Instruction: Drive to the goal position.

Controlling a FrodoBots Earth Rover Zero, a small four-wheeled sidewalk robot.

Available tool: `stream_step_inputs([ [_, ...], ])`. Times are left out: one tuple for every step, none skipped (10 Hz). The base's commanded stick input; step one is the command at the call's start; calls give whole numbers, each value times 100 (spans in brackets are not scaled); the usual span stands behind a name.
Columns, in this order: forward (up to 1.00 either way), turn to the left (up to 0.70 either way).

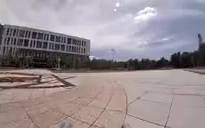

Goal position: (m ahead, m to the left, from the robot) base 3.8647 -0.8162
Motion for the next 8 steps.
stream_step_inputs([
  [70, -8],
  [70, -19],
  [70, -26],
  [70, -21],
  [70, -12],
  [70, -3],
  [70, 0],
  [70, 0],
])
